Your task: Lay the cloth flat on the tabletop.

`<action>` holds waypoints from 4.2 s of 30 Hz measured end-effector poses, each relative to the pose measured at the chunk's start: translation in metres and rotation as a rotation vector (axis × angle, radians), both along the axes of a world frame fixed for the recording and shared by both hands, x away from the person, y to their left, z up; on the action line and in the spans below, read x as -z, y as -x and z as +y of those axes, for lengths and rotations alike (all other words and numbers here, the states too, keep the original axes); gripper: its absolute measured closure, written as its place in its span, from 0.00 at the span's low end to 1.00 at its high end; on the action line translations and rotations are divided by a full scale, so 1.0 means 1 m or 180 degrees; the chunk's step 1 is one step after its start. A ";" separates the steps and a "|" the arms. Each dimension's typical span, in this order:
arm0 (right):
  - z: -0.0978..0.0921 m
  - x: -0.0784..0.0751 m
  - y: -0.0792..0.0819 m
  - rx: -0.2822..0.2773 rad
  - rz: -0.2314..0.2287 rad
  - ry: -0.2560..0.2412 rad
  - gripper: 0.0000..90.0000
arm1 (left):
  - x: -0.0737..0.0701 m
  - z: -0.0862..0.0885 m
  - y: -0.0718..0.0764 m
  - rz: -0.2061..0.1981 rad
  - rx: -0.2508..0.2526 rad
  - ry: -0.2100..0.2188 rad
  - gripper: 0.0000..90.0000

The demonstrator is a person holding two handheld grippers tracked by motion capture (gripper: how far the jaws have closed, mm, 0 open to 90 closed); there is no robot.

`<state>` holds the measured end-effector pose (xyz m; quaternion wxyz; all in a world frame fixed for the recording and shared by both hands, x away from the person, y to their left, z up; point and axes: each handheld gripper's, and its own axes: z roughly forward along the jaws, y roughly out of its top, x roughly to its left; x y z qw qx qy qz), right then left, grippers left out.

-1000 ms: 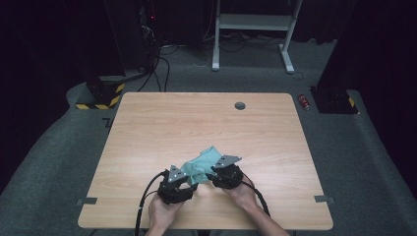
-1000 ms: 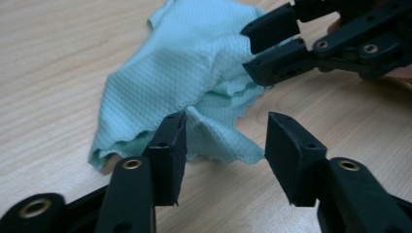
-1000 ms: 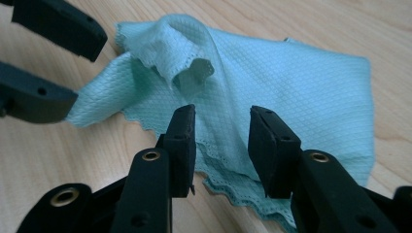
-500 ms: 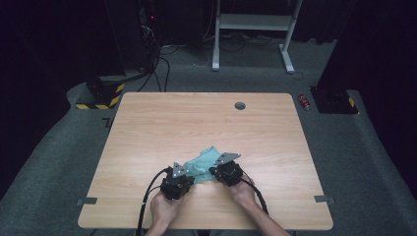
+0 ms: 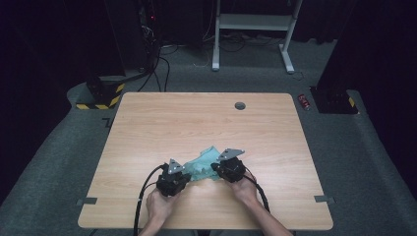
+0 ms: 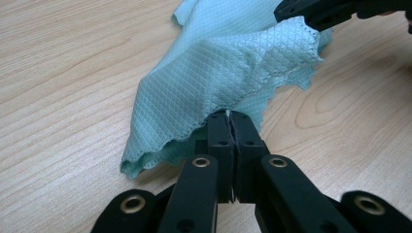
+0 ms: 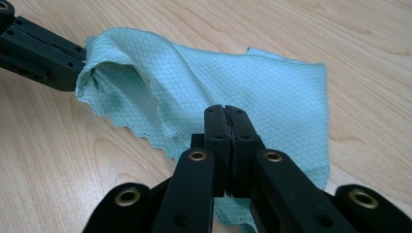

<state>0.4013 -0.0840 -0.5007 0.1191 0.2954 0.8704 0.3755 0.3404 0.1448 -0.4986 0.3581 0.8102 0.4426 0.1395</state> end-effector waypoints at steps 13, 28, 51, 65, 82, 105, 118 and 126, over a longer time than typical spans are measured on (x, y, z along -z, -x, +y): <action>-0.003 0.000 -0.001 -0.0050 0.0003 -0.0016 1.00 | 0.004 -0.004 0.000 0.0056 0.0087 -0.0007 0.98; 0.013 0.000 0.014 -0.0449 0.0035 -0.0076 0.79 | -0.002 -0.003 -0.009 0.0027 0.0048 0.0095 0.98; 0.006 -0.005 0.004 -0.0133 -0.0028 -0.0128 1.00 | -0.004 0.001 -0.010 -0.0021 0.0058 0.0059 0.98; -0.045 -0.015 -0.022 0.0549 0.0086 -0.0266 1.00 | -0.015 0.030 -0.032 -0.0170 -0.0195 -0.0169 0.98; -0.055 0.000 -0.036 0.0829 0.0419 -0.0194 0.79 | -0.016 0.016 -0.042 -0.0083 -0.0063 -0.0165 0.68; -0.003 -0.002 0.001 0.0047 0.0233 0.0026 0.83 | 0.003 -0.055 -0.037 -0.0037 0.0521 -0.0371 0.65; -0.001 -0.001 -0.003 0.0186 0.0116 0.0115 1.00 | 0.008 -0.073 -0.042 -0.0121 0.0633 -0.0626 0.88; -0.012 -0.013 -0.005 0.0269 0.0040 -0.0060 1.00 | 0.002 -0.067 -0.041 -0.0165 0.0653 -0.0593 1.00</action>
